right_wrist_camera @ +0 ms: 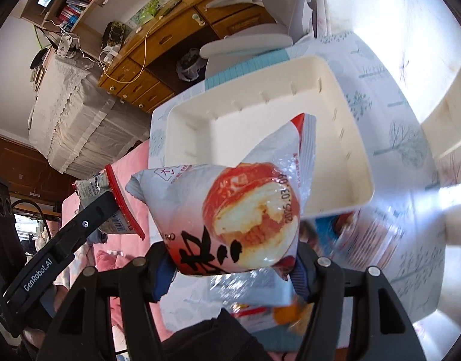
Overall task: Organize snacks
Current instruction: 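Carry both packets into the white tray and open both tools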
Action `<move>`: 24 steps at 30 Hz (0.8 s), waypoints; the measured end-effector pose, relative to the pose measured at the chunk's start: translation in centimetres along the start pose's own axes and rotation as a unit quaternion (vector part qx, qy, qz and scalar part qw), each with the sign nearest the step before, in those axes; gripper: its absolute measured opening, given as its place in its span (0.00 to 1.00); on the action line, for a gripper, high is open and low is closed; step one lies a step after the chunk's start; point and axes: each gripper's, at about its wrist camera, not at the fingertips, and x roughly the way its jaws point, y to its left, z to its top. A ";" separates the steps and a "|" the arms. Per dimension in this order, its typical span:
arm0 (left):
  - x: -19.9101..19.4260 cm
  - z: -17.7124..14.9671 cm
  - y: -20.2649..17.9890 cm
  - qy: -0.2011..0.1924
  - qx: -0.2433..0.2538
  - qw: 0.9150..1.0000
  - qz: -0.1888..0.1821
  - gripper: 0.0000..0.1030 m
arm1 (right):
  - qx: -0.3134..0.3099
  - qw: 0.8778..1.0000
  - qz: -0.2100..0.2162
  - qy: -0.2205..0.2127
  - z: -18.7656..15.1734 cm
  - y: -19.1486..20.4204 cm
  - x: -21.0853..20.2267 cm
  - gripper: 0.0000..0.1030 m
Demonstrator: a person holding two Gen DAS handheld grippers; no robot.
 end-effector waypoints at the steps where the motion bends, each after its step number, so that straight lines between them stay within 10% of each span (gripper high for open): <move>1: 0.6 0.3 -0.4 -0.001 -0.002 1.000 -0.001 0.45 | -0.004 1.000 0.002 -0.005 0.5 -0.5 0.0 0.62; 19: 7.2 1.8 -2.9 -0.025 -0.036 0.999 0.016 0.46 | -0.082 0.994 -0.013 -0.069 4.6 -5.7 2.1 0.64; 24: 7.0 1.6 -2.9 -0.027 -0.046 0.998 0.027 0.72 | -0.086 0.994 -0.004 -0.070 4.8 -5.9 2.1 0.74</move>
